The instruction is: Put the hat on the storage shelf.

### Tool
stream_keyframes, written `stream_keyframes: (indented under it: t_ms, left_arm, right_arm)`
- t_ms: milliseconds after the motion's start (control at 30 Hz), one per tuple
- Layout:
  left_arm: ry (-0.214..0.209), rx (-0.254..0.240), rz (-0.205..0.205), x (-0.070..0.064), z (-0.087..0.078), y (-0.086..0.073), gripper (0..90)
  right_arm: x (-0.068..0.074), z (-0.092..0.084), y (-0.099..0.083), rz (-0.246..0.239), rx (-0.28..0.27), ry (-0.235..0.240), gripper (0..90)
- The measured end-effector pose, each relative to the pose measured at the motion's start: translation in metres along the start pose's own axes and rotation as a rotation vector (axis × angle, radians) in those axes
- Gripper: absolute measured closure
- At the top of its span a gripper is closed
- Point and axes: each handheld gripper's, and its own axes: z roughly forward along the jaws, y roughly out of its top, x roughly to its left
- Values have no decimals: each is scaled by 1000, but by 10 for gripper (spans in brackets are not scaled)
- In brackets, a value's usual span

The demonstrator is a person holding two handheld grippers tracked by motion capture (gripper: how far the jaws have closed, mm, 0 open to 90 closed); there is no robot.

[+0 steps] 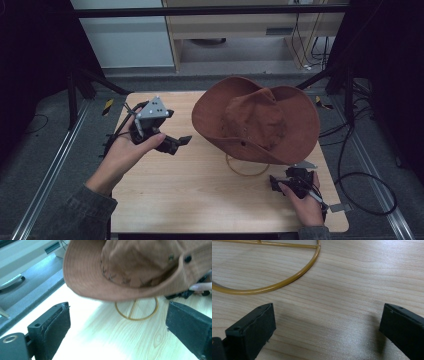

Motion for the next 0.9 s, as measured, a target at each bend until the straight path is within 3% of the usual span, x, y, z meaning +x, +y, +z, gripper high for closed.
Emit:
stream_keyframes:
  t_ms: [67,267,533,700,900]
  left_arm:
    - [14,6,-18,-3,5,-14,52]
    - [2,61,-47,-8,25,-56,52]
    - [33,129,-118,-3,39,-116,56]
    - [32,127,-217,5,41,-151,59]
    - [94,142,-288,20,37,-187,64]
  right_arm:
    - [0,0,0,0,0,0,4]
    - [0,0,0,0,0,0,4]
    - [0,0,0,0,0,0,4]
    - [0,0,0,0,0,0,4]
    - [0,0,0,1,0,-1,4]
